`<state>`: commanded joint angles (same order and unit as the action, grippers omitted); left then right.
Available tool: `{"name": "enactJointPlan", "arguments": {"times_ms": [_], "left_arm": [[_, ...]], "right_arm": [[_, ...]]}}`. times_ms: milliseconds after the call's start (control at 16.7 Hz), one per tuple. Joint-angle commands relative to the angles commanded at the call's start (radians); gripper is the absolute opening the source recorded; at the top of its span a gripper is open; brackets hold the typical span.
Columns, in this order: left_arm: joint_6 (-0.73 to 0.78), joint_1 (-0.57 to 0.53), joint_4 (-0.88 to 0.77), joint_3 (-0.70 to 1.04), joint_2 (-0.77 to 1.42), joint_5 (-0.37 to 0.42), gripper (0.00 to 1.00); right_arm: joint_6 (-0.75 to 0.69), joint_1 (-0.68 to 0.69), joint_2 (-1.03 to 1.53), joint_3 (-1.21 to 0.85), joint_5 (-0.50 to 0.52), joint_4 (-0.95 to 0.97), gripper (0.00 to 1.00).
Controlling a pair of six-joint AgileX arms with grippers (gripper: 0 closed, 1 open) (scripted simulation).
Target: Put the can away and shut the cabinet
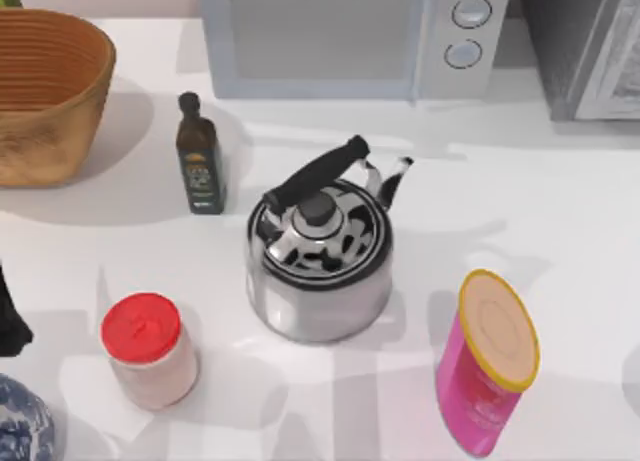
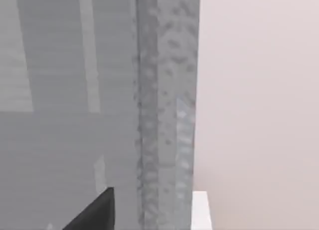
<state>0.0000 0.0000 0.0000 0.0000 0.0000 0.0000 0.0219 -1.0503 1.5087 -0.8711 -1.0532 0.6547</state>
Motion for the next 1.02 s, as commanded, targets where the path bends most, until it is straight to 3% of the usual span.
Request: {"name": "enactJointPlan", "arguments": {"times_ms": [540,780,1020], "left_arm": [[0.0,0.0,0.0,0.0,0.0,0.0,1.0],[0.0,0.0,0.0,0.0,0.0,0.0,1.0],[0.0,0.0,0.0,0.0,0.0,0.0,1.0]], "right_arm": [[-0.001,-0.001,-0.118,-0.686,0.009,-0.847,1.0],[-0.001,0.008,-0.161,-0.85,0.018,-1.021,1.0],[-0.001,0.01,-0.168,-0.873,0.02,-1.043,1.0]]}}
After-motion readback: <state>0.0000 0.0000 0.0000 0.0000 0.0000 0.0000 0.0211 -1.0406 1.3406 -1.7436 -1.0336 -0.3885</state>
